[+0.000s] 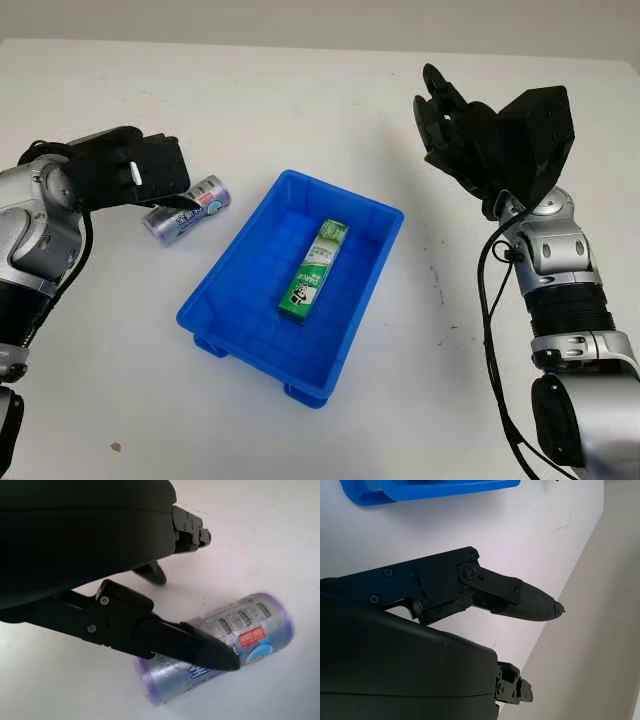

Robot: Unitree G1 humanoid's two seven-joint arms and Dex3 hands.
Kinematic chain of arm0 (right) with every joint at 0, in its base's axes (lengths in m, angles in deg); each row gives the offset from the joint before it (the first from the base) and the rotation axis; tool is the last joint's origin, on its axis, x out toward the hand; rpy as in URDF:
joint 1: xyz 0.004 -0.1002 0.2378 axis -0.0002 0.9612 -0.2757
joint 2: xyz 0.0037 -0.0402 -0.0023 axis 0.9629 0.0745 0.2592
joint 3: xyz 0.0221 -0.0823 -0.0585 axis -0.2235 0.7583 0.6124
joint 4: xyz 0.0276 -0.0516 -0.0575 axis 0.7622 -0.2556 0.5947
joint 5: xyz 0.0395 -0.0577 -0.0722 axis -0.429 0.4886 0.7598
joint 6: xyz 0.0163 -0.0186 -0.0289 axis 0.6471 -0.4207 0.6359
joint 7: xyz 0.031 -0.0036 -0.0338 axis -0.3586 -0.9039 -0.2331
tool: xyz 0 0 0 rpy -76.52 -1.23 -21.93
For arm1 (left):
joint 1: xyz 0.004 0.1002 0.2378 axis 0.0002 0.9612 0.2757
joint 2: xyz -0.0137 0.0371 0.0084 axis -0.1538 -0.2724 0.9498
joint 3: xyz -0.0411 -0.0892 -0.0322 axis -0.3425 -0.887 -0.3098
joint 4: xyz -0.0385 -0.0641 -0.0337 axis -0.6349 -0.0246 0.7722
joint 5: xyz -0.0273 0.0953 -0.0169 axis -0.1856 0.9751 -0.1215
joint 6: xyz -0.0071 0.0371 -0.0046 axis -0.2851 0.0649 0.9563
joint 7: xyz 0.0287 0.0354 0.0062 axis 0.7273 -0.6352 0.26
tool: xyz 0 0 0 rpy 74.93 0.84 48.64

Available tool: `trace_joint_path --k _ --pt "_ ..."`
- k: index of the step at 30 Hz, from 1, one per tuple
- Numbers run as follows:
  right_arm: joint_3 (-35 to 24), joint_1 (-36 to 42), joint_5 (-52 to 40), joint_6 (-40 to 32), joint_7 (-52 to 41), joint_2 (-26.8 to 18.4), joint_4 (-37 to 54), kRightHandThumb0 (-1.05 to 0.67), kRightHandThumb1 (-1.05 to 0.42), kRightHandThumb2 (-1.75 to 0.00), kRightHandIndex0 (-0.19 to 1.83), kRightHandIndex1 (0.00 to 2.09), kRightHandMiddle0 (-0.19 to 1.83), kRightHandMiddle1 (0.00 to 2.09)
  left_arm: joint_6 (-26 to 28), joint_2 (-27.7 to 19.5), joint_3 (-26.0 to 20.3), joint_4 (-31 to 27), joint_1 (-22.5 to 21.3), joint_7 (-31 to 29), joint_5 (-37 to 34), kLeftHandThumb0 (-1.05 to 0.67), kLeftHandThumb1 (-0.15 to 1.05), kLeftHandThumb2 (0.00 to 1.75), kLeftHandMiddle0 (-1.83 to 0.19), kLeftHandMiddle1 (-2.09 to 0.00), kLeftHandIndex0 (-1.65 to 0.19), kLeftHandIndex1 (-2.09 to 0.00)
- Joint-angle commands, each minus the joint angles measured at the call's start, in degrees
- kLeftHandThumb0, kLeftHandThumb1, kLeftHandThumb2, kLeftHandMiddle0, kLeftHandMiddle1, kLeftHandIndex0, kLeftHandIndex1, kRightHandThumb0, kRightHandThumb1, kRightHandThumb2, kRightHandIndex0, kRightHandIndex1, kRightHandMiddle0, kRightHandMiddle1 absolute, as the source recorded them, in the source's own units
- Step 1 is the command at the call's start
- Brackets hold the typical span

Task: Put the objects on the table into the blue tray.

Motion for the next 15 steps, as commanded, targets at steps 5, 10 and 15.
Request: trace_joint_path --k 5,10,15 --pt "-0.4 -0.2 -0.3 0.0 -1.0 -0.9 0.7 -0.68 -1.05 -0.69 -0.19 0.0 -0.19 0.0 -2.4 -0.3 2.2 1.3 -1.1 -1.2 5.2 -0.95 1.05 0.12 0.19 0.0 0.19 0.0" --pt "-0.7 -0.4 -0.7 0.1 -1.7 -0.8 0.4 -0.67 -1.05 -0.69 -0.19 0.0 -0.19 0.0 -1.9 0.5 1.9 0.4 0.2 -1.2 7.3 -0.93 1.04 0.08 0.17 -0.03 0.19 0.0" --pt "-0.3 -0.8 -0.2 -0.2 -1.6 -1.0 0.3 -0.69 -1.05 -0.68 -0.19 0.0 -0.19 0.0 -2.9 0.5 3.4 -0.3 1.1 -0.7 11.1 -0.96 1.05 0.12 0.18 -0.03 0.18 -0.01"
